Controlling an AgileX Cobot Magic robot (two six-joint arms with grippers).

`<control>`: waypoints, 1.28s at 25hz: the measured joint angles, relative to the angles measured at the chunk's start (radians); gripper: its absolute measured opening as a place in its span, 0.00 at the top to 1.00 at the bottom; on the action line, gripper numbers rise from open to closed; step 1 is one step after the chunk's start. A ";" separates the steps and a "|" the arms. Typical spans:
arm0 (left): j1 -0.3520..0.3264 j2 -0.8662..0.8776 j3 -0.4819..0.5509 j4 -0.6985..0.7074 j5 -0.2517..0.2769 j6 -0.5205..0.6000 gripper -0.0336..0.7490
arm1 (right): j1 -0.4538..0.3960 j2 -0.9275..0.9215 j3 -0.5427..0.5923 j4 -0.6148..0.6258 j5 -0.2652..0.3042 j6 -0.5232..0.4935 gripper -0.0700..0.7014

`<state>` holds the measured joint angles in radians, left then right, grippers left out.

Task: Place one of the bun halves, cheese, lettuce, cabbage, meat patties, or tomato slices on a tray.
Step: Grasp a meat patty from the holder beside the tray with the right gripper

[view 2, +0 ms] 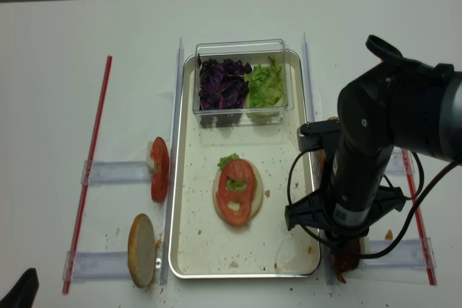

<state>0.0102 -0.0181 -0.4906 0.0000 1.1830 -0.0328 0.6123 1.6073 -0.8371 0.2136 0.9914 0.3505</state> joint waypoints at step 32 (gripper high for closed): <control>0.000 0.000 0.000 0.000 0.000 0.000 0.33 | 0.000 0.006 -0.101 -0.017 0.150 0.000 0.76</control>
<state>0.0102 -0.0181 -0.4906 0.0000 1.1830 -0.0328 0.6123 1.6133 -0.9381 0.1970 1.1411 0.3505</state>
